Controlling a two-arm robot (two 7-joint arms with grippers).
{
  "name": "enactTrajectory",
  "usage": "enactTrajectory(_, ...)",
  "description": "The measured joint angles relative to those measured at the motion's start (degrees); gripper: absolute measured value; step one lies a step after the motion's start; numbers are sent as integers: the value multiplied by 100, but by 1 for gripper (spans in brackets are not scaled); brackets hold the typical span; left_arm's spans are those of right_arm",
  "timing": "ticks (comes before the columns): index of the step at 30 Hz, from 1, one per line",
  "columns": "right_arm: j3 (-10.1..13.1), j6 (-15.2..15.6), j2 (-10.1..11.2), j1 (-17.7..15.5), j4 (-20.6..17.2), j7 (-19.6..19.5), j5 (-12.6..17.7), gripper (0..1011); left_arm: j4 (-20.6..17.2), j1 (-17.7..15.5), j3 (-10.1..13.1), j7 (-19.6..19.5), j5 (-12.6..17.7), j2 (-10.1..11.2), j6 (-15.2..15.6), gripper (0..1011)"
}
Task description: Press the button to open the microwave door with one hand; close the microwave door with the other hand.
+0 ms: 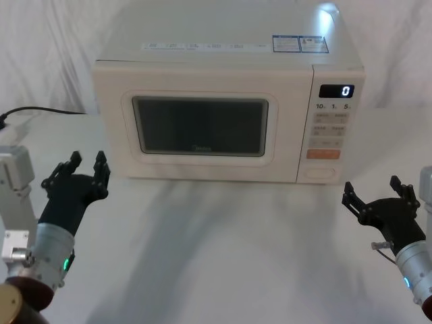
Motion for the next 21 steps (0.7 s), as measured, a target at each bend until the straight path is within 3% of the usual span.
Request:
enactTrajectory(10,0,0,0,0,0,0,0,1002,182,290,-331,-9,-51,-182,-118,773)
enactTrajectory(17,1,0,0,0,0,0,0,1002,284,358,-427,-86,-53,-224,-129,984)
enactTrajectory(21,0,0,0,0,0,0,0,1002,339,368,-455,-125,-53,-243,-135,1001)
